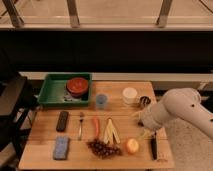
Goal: Place grapes in paper cup
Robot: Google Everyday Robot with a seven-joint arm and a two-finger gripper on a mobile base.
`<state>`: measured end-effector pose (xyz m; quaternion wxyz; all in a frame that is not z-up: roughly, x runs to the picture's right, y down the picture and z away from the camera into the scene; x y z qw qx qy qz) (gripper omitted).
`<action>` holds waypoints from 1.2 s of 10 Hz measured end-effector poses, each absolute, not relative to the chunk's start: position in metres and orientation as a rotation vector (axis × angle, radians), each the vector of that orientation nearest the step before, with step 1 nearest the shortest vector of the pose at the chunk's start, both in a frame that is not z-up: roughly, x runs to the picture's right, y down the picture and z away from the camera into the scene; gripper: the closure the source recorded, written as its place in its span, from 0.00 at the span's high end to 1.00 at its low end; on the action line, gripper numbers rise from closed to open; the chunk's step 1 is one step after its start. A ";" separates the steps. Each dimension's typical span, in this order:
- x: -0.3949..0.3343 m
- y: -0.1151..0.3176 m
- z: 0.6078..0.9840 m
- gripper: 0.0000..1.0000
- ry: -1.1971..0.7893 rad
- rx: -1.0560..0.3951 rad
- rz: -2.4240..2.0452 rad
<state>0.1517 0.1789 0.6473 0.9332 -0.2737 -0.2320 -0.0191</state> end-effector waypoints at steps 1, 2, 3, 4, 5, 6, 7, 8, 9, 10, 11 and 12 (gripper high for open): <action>0.153 0.178 0.647 0.65 -0.476 -0.557 -0.039; 0.152 0.178 0.646 0.65 -0.482 -0.544 -0.050; 0.149 0.179 0.641 0.65 -0.497 -0.525 -0.080; 0.142 0.183 0.640 0.65 -0.530 -0.520 -0.098; 0.129 0.190 0.642 0.65 -0.577 -0.536 -0.097; 0.114 0.201 0.647 0.65 -0.615 -0.561 -0.093; 0.099 0.215 0.655 0.65 -0.645 -0.593 -0.090; 0.084 0.230 0.665 0.65 -0.672 -0.625 -0.092; 0.074 0.240 0.673 0.65 -0.689 -0.653 -0.096; 0.067 0.250 0.680 0.65 -0.700 -0.677 -0.099; 0.061 0.258 0.686 0.65 -0.700 -0.691 -0.107; 0.055 0.271 0.696 0.65 -0.696 -0.708 -0.113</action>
